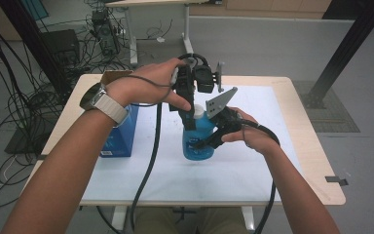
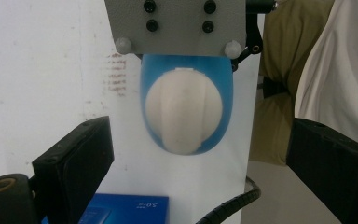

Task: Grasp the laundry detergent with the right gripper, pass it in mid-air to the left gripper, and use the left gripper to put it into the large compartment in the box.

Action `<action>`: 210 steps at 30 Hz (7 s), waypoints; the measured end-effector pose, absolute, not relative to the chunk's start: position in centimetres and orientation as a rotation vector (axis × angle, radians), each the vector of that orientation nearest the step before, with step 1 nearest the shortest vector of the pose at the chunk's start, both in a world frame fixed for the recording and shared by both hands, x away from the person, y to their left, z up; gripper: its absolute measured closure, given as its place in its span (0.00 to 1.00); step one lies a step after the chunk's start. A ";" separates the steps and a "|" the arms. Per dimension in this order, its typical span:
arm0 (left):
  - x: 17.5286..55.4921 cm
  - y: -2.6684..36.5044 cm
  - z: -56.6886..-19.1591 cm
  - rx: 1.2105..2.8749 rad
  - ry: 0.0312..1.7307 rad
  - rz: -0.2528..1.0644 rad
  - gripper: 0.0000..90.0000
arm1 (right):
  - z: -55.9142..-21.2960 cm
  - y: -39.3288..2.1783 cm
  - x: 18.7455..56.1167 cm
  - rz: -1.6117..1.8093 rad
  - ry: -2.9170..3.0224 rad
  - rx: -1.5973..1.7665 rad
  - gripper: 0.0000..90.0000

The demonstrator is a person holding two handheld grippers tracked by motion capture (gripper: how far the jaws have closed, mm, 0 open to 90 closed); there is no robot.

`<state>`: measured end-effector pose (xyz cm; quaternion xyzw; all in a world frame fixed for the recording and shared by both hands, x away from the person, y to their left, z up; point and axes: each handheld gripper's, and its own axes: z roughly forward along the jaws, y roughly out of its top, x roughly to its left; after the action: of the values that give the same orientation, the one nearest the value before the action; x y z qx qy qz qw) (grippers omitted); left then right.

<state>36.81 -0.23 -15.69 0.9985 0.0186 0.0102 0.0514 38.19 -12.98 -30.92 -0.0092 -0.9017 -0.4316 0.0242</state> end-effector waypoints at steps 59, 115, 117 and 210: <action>36.7 -0.2 -15.9 3.033 0.048 0.030 0.09 | -30.9 -13.2 38.2 -1.325 -2.788 -0.045 0.48; 37.2 -1.2 -17.7 3.014 0.040 0.044 0.10 | -29.9 -12.5 37.8 -1.325 -2.792 -0.018 0.48; 37.3 -1.3 -17.9 3.013 0.038 0.039 0.10 | -29.8 -12.4 37.8 -1.336 -2.794 -0.011 0.48; 37.5 -0.8 -20.3 2.956 0.021 -0.087 0.42 | -29.3 -12.3 37.1 -1.329 -2.812 0.010 0.48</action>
<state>37.49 -0.81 -20.30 0.9953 0.0072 -0.0294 0.0920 37.14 -12.28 -29.30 0.0034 -0.9040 -0.4273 0.0157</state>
